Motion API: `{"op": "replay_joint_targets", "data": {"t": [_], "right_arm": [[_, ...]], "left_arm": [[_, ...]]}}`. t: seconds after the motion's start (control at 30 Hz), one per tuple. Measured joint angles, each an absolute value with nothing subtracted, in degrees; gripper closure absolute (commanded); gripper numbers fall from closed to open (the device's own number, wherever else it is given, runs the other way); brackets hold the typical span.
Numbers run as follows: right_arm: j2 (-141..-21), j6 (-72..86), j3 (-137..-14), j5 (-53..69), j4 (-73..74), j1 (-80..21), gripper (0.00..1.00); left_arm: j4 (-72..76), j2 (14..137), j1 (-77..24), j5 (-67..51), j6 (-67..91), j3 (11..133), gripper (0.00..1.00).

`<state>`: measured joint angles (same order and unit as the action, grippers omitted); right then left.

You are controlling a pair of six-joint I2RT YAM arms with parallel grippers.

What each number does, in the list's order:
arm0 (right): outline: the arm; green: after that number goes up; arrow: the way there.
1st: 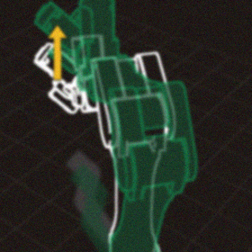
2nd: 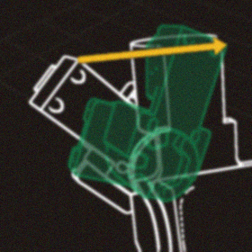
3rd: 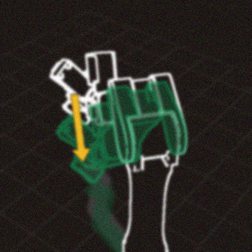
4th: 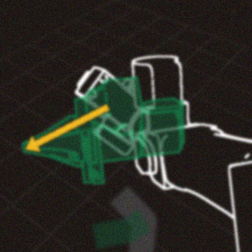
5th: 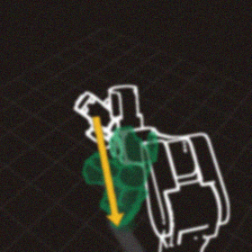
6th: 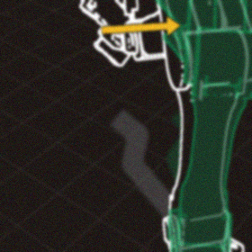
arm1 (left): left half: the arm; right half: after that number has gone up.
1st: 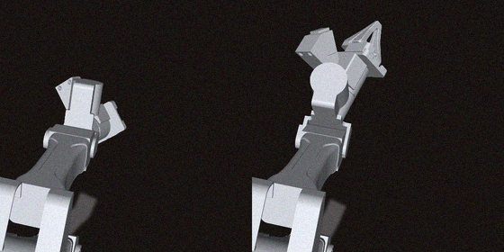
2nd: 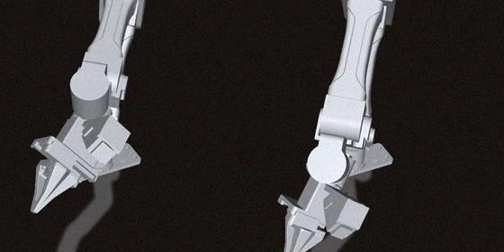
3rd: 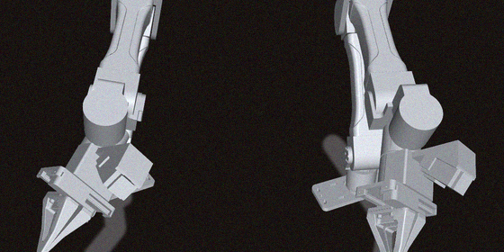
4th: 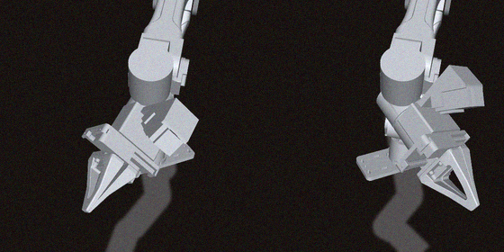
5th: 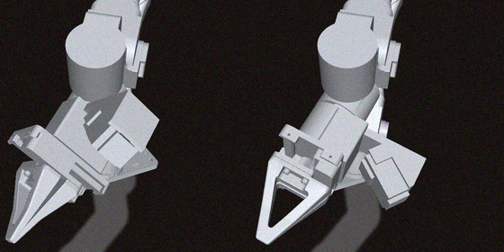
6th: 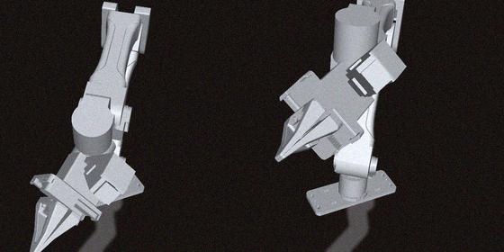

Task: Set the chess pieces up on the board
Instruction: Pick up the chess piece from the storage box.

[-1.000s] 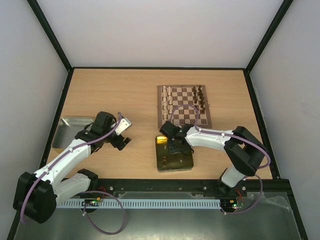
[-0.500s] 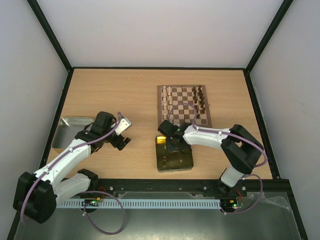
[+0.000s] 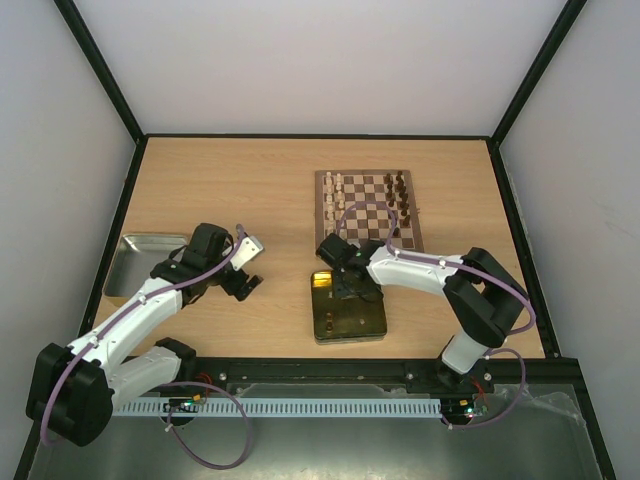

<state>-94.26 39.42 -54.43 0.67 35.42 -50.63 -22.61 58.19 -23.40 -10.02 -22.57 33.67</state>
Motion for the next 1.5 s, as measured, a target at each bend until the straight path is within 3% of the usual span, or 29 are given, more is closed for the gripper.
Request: {"op": "replay_joint_targets", "data": {"t": [1.0, 1.2, 1.5], "right_arm": [[-93.65, 39.05, -54.35, 1.15, 35.68, -50.26, 0.81], [-93.51, 39.18, -53.78, 1.3, 35.7, -50.26, 0.91], [-93.51, 39.18, -53.82, 1.19, 35.75, -50.26, 0.98]], "left_arm": [[-22.59, 58.41, -23.86, -9.96, -22.57, 33.67, 0.01], [-22.59, 58.61, -24.05, -9.91, -22.57, 33.67, 0.01], [-22.59, 58.61, -24.1, -9.78, -22.55, 33.67, 0.01]]}}
